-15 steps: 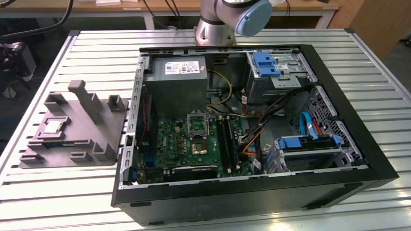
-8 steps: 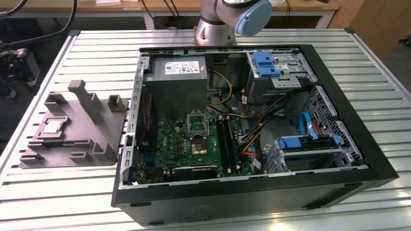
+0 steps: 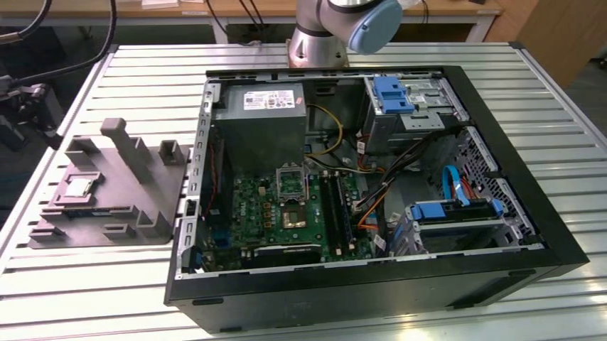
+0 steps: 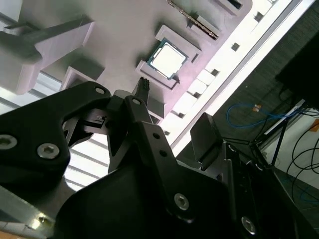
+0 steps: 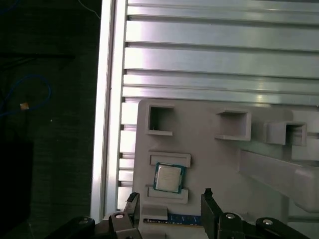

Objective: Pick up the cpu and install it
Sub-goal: 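Pick up the cpu and move it towards the insertion slot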

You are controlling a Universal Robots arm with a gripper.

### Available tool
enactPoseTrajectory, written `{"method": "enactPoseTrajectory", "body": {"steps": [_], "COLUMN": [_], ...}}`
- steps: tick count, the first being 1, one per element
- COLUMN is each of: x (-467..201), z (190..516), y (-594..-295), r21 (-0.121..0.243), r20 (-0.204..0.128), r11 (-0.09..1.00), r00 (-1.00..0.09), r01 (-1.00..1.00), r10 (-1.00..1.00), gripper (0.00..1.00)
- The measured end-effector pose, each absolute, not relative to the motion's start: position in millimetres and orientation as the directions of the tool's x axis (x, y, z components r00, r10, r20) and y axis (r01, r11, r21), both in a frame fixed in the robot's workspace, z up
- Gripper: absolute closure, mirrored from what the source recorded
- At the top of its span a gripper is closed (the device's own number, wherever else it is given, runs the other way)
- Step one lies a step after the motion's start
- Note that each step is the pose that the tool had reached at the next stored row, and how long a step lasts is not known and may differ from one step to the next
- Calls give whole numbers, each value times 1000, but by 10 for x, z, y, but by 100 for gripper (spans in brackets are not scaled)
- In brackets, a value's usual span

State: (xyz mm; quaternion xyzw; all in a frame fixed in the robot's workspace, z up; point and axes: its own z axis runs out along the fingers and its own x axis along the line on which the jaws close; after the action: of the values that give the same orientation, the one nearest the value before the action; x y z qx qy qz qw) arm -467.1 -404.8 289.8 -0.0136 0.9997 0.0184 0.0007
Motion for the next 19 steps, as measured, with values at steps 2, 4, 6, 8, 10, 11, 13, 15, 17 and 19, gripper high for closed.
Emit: {"method": "enactPoseTrajectory", "body": {"steps": [2,4,6,8,10,11,13,15,17,19], "x": [-4670,-4670,-4670,-4670,-4670,-4670,-4670,-4670,-4670,-4670], "z": [2862,2824,2788,2752,2716,2697,2663,2635,2615,2614], "y": [-4049,-4049,-4050,-4051,-4052,-4052,-4054,-4056,-4057,-4058], "r21": [37,37,37,37,37,37,37,37,37,37], "r20": [-2,-2,-2,-2,-2,-2,-2,-2,-2,-2], "r11": [999,999,999,999,999,999,999,999,999,999], "r00": [-1000,-1000,-1000,-1000,-1000,-1000,-1000,-1000,-1000,-1000], "r01": [-27,-27,-27,-27,-27,-27,-27,-27,-27,-27], "r10": [-27,-27,-27,-27,-27,-27,-27,-27,-27,-27], "gripper": [40,40,40,40,40,40,40,40,40,40]}}
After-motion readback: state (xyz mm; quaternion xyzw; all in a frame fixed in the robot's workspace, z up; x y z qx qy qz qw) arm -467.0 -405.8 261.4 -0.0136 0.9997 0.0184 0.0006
